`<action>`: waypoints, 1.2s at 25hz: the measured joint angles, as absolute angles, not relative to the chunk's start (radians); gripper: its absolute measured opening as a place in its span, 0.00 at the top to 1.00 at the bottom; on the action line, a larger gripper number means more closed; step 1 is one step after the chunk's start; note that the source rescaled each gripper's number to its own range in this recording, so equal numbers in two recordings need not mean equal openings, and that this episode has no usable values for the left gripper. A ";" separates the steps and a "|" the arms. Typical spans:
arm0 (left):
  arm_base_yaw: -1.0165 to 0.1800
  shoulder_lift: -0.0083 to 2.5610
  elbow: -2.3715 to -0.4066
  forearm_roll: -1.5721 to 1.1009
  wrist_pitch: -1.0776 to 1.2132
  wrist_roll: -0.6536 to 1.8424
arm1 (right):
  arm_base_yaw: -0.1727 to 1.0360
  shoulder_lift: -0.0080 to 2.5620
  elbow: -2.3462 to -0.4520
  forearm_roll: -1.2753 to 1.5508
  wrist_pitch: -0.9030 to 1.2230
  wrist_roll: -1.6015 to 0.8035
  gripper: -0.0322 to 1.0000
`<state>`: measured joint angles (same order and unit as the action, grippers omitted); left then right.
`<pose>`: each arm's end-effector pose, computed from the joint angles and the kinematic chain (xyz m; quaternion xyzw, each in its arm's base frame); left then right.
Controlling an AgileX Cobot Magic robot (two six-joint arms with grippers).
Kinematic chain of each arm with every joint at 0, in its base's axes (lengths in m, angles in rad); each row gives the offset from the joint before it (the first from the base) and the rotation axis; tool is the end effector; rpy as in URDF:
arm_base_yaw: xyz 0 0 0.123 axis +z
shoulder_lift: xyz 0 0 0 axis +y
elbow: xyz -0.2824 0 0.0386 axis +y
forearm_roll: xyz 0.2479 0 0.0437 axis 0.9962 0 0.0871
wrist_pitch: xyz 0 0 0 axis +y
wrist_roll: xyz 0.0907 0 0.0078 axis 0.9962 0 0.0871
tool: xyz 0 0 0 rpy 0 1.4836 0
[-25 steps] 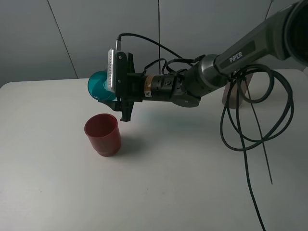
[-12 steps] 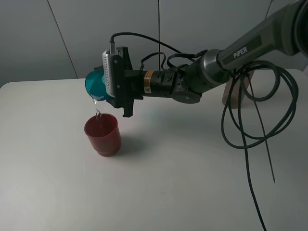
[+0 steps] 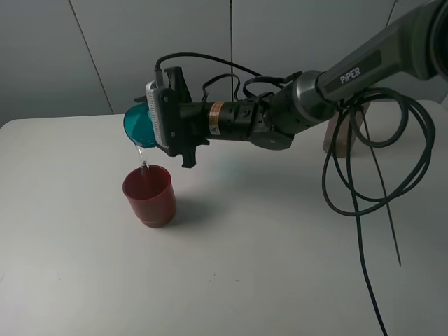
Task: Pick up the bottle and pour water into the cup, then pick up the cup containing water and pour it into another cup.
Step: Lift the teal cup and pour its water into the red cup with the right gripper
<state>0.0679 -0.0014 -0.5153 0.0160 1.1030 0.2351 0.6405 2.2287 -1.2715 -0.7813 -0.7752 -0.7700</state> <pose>-0.0087 0.0007 0.2780 0.0713 0.8569 0.0849 0.5035 0.3406 0.3097 0.1247 -0.7332 0.2742 -0.0261 0.6217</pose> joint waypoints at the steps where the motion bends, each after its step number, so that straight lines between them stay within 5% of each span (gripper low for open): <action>1: 0.068 -0.001 -0.515 0.016 1.103 0.235 | 0.641 2.229 -1.272 -0.781 -0.775 -0.785 0.96; 30: 0.068 -0.001 -0.515 0.016 1.103 0.235 | 0.646 2.229 -1.272 -0.769 -0.898 -1.205 0.96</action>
<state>0.0679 -0.0014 -0.5153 0.0160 1.1030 0.2351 0.6465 2.2287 -1.2715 -0.7691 -0.8985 -1.2048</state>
